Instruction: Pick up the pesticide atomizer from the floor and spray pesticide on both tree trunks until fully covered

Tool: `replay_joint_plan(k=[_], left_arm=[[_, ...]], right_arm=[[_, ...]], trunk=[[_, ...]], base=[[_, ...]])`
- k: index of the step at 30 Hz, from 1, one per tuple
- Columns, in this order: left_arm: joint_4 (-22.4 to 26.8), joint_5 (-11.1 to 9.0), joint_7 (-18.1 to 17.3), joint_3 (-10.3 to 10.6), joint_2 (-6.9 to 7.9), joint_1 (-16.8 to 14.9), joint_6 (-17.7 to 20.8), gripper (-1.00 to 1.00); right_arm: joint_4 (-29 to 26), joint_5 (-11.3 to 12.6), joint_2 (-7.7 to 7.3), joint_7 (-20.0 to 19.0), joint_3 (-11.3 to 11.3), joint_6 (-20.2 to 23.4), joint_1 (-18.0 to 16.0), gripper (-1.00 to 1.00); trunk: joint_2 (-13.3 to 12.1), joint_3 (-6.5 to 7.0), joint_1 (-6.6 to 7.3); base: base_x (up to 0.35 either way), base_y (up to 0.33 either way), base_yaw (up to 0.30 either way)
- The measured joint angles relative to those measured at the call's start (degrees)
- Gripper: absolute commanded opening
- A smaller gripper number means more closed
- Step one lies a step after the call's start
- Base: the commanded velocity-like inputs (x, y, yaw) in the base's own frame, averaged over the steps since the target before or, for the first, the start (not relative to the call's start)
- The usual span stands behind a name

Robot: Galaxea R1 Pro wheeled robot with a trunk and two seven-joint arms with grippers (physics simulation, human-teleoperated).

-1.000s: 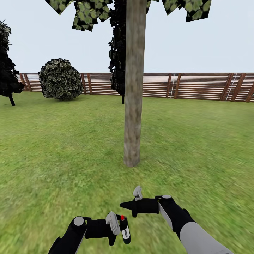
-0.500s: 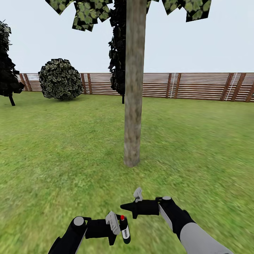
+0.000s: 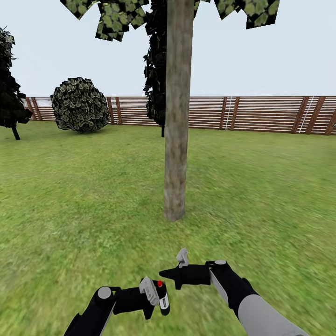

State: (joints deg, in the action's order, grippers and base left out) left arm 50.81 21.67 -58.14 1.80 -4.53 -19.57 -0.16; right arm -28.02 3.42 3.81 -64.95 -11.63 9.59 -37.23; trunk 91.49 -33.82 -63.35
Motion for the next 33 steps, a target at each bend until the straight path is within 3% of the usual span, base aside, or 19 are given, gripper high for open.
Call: replay_joint_plan(k=[11, 33], left_arm=[[0.0, 0.0, -0.1, 0.0, 0.01, 0.0, 0.0, -1.00], [0.0, 0.0, 0.2, 0.0, 0.04, 0.0, 0.0, -1.00]], right_arm=[[0.3, 0.0, 0.08, 3.5, -0.1, 0.0, 0.0, -1.00], [3.2, -0.1, 0.76, 6.0, -0.3, -0.1, 0.0, -1.00]], trunk=[[0.0, 0.00, 0.00], [0.0, 0.00, 0.00]], base=[[0.000, 0.000, 0.000], [0.000, 0.000, 0.000]])
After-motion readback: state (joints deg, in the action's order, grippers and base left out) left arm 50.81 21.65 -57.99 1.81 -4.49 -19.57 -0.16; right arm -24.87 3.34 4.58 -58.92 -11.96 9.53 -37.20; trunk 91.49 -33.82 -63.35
